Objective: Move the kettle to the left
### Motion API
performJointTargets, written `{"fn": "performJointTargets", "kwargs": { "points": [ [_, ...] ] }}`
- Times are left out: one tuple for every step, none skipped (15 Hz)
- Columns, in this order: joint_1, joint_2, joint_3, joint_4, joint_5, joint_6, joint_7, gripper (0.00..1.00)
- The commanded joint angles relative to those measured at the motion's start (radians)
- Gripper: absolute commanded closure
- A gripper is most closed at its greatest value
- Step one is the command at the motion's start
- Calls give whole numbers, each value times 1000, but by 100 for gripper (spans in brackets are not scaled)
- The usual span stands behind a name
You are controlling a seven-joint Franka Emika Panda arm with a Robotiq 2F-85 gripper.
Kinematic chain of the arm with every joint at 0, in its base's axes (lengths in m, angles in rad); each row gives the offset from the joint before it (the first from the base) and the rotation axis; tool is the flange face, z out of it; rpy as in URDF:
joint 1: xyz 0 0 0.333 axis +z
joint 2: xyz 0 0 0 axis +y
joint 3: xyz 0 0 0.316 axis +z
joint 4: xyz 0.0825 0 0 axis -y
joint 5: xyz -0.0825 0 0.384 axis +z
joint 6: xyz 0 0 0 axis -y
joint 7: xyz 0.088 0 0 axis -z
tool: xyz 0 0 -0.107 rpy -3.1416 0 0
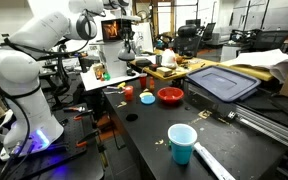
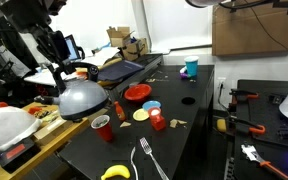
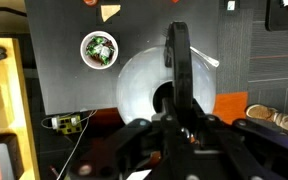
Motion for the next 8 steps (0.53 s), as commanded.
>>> {"fn": "performJointTargets", "kwargs": {
  "points": [
    [15, 32, 0, -1, -35, 8, 51, 95],
    [18, 46, -1, 1, -40, 12, 55, 95],
    [18, 60, -1, 3, -42, 14, 65, 95],
    [19, 74, -2, 4, -44, 17, 70, 95],
    [18, 88, -2, 5, -45, 21, 75, 95],
    [17, 101, 0, 5, -45, 26, 85, 95],
    [18, 114, 1, 6, -45, 34, 90, 95],
    [18, 126, 4, 7, -43, 40, 94, 95]
  ]
}}
